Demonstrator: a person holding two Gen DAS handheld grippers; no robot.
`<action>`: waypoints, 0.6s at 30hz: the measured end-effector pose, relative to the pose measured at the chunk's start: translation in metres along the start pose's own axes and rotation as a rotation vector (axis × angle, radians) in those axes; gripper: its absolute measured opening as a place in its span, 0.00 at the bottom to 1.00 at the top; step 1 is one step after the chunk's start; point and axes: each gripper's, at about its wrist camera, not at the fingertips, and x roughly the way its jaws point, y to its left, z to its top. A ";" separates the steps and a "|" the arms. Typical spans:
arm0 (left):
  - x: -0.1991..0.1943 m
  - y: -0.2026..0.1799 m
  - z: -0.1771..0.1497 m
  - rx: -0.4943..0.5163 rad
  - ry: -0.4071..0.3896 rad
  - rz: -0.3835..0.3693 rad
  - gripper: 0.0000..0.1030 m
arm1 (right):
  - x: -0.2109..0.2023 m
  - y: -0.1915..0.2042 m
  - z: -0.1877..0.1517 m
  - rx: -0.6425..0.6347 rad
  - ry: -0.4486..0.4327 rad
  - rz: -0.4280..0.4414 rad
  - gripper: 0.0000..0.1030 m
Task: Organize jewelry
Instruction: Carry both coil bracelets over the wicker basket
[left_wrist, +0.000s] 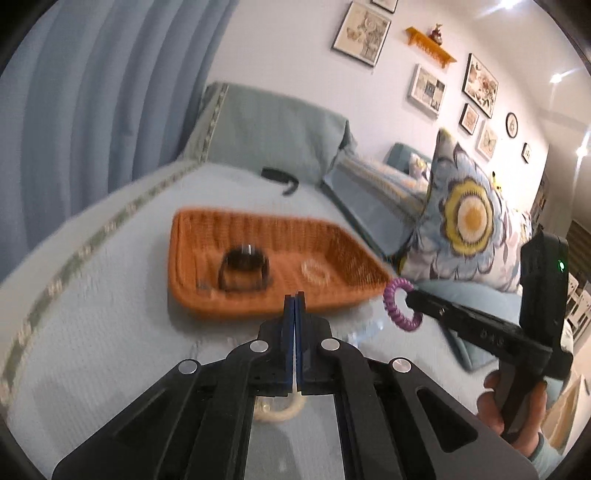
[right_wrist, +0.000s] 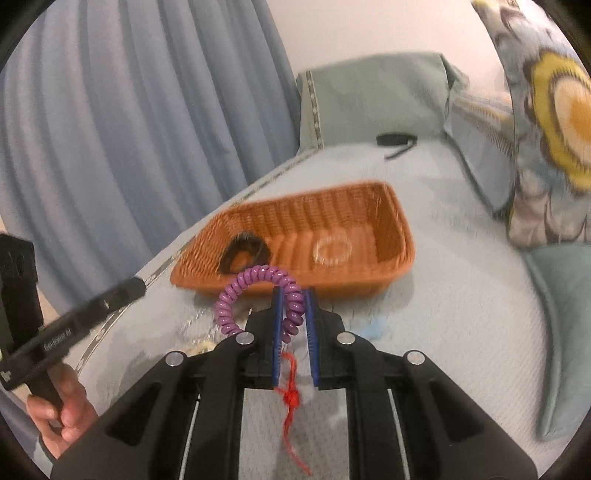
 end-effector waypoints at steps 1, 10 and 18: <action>0.002 0.001 0.006 0.005 -0.004 0.003 0.00 | 0.002 0.000 0.007 -0.006 -0.002 -0.006 0.10; 0.022 0.037 -0.030 -0.038 0.229 0.052 0.28 | 0.021 -0.005 -0.004 0.010 0.059 0.030 0.10; 0.054 0.037 -0.060 0.010 0.368 0.130 0.21 | 0.027 -0.008 -0.012 0.018 0.071 0.035 0.10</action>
